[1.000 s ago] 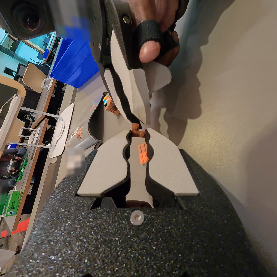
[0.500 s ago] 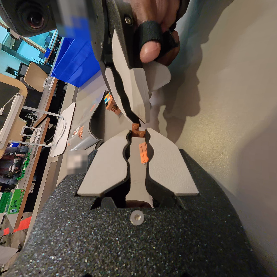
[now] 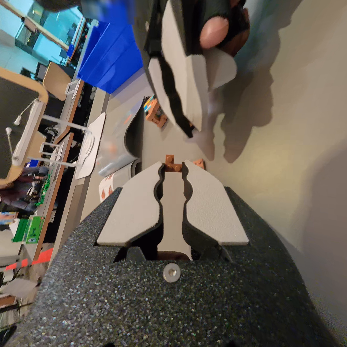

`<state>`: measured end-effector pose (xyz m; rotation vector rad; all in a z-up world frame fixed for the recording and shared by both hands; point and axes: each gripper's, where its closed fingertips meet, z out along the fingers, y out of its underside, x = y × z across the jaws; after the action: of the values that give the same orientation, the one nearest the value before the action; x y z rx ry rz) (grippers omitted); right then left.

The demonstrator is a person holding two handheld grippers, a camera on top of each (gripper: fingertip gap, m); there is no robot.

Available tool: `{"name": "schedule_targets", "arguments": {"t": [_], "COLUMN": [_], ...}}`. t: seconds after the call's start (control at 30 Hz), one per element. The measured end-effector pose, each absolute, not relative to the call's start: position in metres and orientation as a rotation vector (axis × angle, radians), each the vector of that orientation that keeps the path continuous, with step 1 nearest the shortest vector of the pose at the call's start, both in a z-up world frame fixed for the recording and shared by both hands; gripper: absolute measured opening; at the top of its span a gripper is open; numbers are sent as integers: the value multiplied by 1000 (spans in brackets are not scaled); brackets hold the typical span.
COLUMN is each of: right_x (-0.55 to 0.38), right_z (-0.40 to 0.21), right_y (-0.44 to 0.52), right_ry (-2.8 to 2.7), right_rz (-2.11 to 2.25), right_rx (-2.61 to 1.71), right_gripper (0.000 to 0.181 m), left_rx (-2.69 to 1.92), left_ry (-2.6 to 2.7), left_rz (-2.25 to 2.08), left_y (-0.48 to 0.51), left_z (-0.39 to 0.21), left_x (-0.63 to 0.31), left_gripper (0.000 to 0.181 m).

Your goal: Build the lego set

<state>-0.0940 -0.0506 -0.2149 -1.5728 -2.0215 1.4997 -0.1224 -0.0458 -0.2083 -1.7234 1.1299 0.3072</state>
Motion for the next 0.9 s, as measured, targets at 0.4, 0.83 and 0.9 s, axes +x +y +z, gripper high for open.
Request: {"name": "schedule_targets", "arguments": {"t": [0.4,0.83,0.9], "right_x": [-98,-105,-106], "right_z": [-214,-221,-222], "right_y": [-51,-57,-58], "right_ry": [-1993,-1975,-1976], "right_rz": [1494,1445,1450], "right_rx": [-1610,-1693,-1699], "right_gripper": [20,19,18], "left_rx": [-1746,-1660,-1650], "left_ry": [1231,1324,1331], "left_rz": [326,390,395], "left_y": [-47,-45,-45], "left_z": [-226,-226,-226], "left_x": [-119,-105,-104], "left_gripper": [17,17,17]}}
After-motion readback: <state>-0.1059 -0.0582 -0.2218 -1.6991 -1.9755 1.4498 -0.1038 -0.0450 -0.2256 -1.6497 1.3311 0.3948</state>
